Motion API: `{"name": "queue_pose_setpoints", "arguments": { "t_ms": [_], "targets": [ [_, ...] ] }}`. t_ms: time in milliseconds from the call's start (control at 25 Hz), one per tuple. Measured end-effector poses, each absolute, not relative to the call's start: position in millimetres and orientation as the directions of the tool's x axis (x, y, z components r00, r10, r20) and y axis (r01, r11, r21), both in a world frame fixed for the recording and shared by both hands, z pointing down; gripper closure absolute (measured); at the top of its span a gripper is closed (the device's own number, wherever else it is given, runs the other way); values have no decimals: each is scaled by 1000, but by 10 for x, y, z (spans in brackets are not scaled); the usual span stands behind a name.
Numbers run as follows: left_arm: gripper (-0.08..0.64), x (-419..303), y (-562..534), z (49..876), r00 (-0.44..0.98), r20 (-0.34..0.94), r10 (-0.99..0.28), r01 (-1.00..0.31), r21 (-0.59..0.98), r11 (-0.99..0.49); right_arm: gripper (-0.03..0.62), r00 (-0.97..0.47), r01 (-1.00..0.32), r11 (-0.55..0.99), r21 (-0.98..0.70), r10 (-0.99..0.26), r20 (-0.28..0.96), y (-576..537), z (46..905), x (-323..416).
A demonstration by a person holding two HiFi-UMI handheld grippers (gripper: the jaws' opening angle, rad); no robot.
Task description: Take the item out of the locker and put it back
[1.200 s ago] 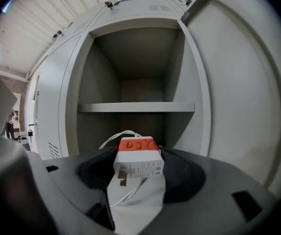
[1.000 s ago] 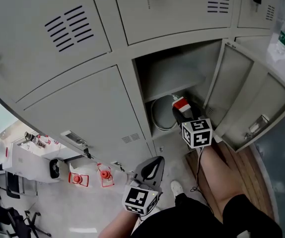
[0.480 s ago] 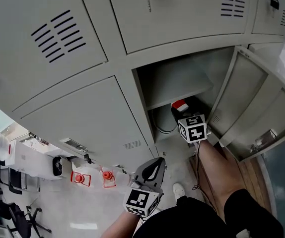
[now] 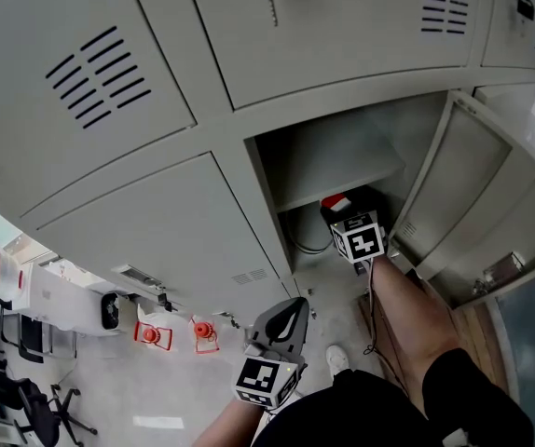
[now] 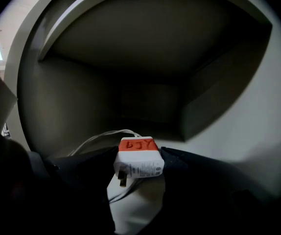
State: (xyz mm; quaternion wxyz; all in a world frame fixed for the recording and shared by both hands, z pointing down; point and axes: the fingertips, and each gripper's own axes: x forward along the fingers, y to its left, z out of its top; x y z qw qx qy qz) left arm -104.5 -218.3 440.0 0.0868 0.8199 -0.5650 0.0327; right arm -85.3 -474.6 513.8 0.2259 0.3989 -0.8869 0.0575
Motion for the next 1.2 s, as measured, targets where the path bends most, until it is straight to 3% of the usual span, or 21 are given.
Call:
{"name": "queue_pose_setpoints", "arguments": {
  "t_ms": [400,1200],
  "targets": [
    [543,-1059,-2200,4424,351,154,-924,-935,112,-336,265,-563,-712,698,77,-632,533,-4745,5277,-879],
    [543,-1122,-2134,4404,341,150,-928,-939,111,-327,244,-556,-658,739,144,-606,569,-4690,5363,-968]
  ]
}}
